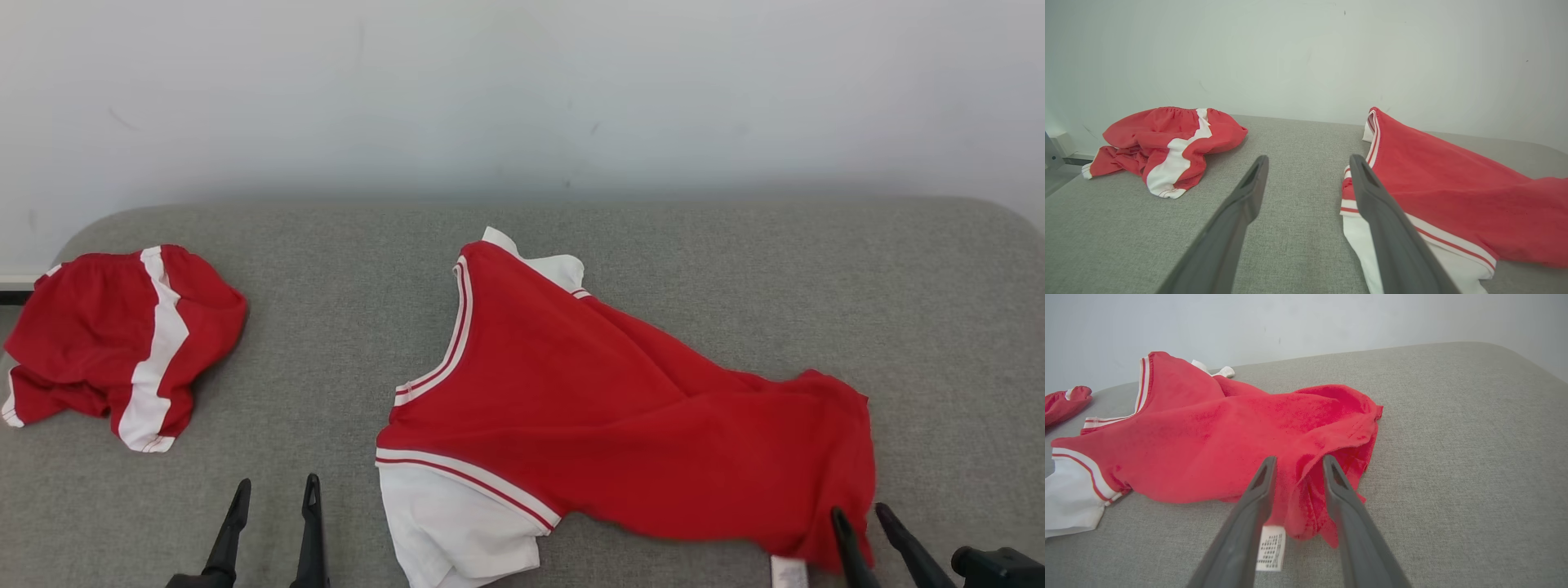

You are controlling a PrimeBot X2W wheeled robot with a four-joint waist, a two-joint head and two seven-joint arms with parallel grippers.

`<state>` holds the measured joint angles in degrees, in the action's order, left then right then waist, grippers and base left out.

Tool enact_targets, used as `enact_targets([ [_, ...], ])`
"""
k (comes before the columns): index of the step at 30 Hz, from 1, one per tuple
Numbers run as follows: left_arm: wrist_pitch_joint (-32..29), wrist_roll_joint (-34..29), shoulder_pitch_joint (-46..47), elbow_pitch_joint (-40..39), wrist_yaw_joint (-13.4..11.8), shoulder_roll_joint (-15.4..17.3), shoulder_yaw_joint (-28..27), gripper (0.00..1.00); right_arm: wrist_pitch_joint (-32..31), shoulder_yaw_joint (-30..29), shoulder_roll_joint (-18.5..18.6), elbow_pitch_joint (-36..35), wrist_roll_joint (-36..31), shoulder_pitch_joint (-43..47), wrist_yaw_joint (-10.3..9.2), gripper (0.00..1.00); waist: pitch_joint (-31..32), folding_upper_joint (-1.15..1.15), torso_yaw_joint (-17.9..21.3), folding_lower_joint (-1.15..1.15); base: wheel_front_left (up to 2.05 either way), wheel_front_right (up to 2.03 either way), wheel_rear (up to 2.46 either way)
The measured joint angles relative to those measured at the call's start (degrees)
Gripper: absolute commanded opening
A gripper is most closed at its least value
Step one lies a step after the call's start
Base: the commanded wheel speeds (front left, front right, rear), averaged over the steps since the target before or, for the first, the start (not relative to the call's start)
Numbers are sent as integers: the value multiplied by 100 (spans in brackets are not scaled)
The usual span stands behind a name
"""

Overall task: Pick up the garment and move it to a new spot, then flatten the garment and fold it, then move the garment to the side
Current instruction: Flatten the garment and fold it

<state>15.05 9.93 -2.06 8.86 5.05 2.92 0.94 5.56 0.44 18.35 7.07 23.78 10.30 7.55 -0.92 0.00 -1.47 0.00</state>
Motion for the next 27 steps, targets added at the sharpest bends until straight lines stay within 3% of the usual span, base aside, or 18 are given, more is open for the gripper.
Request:
enact_targets([
  [10,0,-13,-10,2,8,0,-16,100,-33,-385,-97,127,-194,1,0,100,68,0,-41,0,0,0,0],
  [22,0,-79,-15,-21,43,0,-19,100,-319,-472,-113,1237,-374,-495,0,100,34,0,-150,0,0,0,0],
  [23,0,-80,-15,-21,43,0,-20,100,-303,-434,-121,1352,-342,-550,0,90,30,0,-161,1,0,0,0],
  [24,0,-87,-15,-19,43,0,-21,100,-301,-388,-127,1468,-296,-600,0,69,29,0,-173,1,0,0,0],
  [25,0,-88,-15,-16,43,0,-23,100,-291,-346,-133,1583,-250,-650,0,30,26,0,-182,1,0,0,0],
  [26,0,-88,-15,-19,43,1,-25,100,-268,-287,-130,1705,-212,-707,0,7,19,0,-189,1,0,0,0],
  [27,0,-91,-15,-20,43,1,-26,100,-235,-229,-122,1814,-191,-766,0,0,12,0,-196,1,0,0,0],
])
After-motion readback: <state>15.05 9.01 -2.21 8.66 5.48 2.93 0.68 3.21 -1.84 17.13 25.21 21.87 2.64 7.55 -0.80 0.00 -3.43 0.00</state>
